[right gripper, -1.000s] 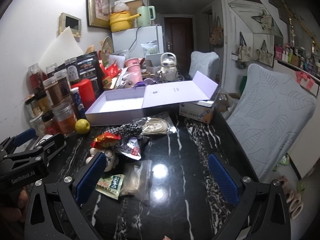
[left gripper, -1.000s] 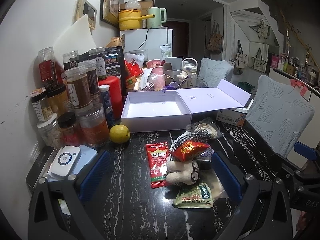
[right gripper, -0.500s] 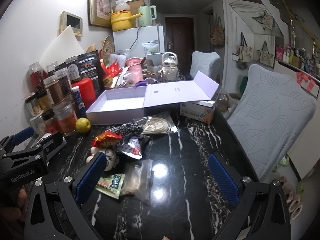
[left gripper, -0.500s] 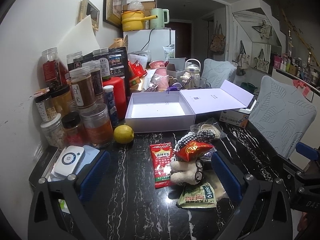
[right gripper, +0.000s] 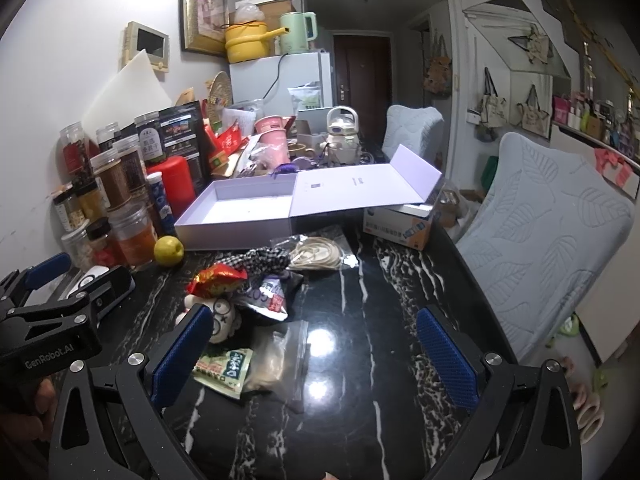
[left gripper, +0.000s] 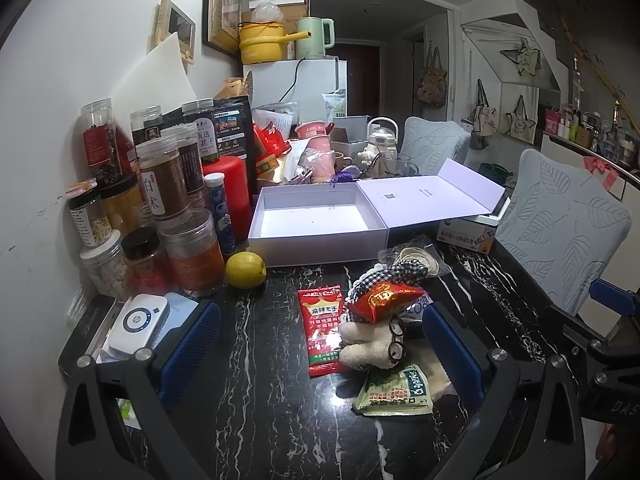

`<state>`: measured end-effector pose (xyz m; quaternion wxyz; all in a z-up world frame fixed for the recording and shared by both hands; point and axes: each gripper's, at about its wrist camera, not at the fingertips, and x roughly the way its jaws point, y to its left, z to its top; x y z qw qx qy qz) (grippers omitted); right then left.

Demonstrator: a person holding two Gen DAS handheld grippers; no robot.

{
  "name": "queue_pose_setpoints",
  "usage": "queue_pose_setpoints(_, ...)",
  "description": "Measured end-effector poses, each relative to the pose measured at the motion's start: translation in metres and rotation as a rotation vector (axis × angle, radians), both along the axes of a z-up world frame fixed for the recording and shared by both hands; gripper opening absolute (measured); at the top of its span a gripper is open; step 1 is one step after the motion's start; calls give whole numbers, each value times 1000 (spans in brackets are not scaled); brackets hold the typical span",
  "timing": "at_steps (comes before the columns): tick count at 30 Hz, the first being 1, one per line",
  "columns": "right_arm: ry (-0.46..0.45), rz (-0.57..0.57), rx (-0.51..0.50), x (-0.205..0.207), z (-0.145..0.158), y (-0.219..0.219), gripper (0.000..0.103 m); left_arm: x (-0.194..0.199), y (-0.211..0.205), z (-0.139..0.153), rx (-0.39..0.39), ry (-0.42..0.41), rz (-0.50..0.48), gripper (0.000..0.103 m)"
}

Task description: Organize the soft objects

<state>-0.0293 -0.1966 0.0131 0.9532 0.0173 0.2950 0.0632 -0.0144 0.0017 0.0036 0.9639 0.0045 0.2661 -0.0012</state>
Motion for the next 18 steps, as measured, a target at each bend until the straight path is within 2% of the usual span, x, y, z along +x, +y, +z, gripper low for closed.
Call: queue_pose_setpoints(18, 0, 3, -6, 0, 2, 2, 103, 0, 0, 2, 1, 6, 2, 103)
